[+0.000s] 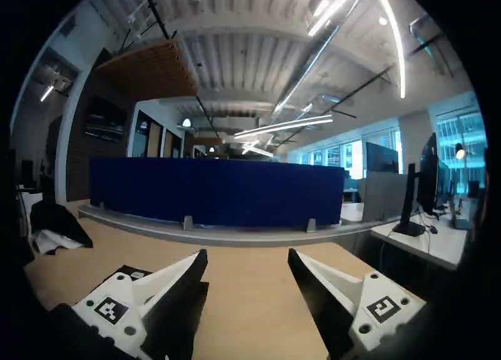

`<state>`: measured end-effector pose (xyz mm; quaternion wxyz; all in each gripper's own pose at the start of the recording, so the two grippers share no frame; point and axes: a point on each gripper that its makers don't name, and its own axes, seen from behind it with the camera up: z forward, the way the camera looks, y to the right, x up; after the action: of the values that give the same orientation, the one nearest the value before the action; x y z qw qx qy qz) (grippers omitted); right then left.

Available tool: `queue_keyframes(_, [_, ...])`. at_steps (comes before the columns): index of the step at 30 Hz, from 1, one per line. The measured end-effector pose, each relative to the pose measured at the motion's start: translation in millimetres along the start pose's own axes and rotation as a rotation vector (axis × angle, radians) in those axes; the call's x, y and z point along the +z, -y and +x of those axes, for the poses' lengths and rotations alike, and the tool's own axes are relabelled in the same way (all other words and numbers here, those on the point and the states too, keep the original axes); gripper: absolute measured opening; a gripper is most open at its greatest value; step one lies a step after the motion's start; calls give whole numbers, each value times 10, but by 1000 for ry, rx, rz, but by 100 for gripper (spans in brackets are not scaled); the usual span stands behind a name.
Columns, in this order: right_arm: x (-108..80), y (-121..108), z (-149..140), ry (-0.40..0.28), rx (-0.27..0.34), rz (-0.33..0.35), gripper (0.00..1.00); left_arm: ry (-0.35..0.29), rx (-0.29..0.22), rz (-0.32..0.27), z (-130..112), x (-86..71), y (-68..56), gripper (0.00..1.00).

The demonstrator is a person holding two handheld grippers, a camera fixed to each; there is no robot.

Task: Fold towel

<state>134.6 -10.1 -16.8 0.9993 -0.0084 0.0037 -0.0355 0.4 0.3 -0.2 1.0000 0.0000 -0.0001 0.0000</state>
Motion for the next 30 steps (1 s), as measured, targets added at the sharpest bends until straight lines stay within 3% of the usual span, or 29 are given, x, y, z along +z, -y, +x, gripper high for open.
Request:
queue_keyframes(3, [-39,1,212,-2,17,-2,100,7,0,-2,90,-39,-74,95])
queue_keyframes(12, [-117,-42,565,18,68,-8,100,20,22,15,382,-97,-101,95])
queue_keyframes(18, [-126,-28,646,46,65,10,100,48,48,-42,468,-94,-293,95])
queue_keyframes(24, [-163,162,674,96,29,101,100,101,77,-125,484,-95,-460,95])
queue_keyframes(30, [-228,406,605,173,-7,229,100,172,143,-233,394,-149,-649,95])
